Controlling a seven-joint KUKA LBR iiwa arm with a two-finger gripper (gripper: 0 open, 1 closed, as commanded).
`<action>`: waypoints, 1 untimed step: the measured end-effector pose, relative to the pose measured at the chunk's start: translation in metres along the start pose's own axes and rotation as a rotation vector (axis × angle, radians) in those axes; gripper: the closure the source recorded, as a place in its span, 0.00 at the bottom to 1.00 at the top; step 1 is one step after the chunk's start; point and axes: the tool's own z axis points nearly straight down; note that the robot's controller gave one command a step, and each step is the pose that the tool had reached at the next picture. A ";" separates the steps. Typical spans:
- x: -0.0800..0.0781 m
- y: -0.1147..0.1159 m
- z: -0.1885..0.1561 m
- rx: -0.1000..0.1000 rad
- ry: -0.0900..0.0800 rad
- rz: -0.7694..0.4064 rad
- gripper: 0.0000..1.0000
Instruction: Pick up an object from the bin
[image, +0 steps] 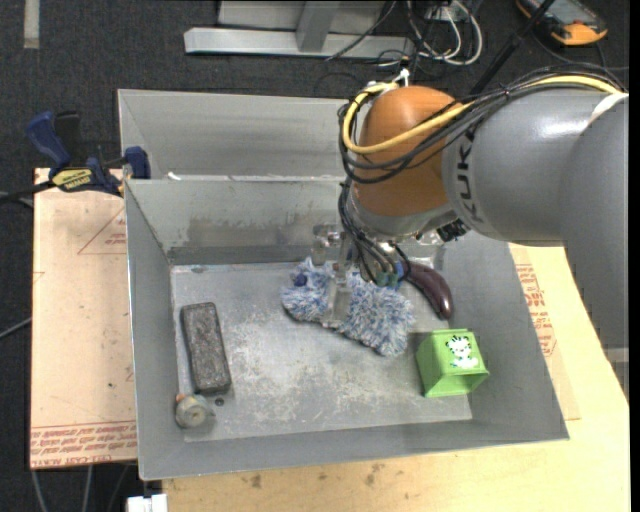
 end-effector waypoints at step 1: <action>0.002 -0.016 0.022 0.002 0.007 0.080 0.00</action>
Offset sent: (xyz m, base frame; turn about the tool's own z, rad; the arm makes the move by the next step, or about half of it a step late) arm -0.0067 -0.0189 -0.0526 0.0676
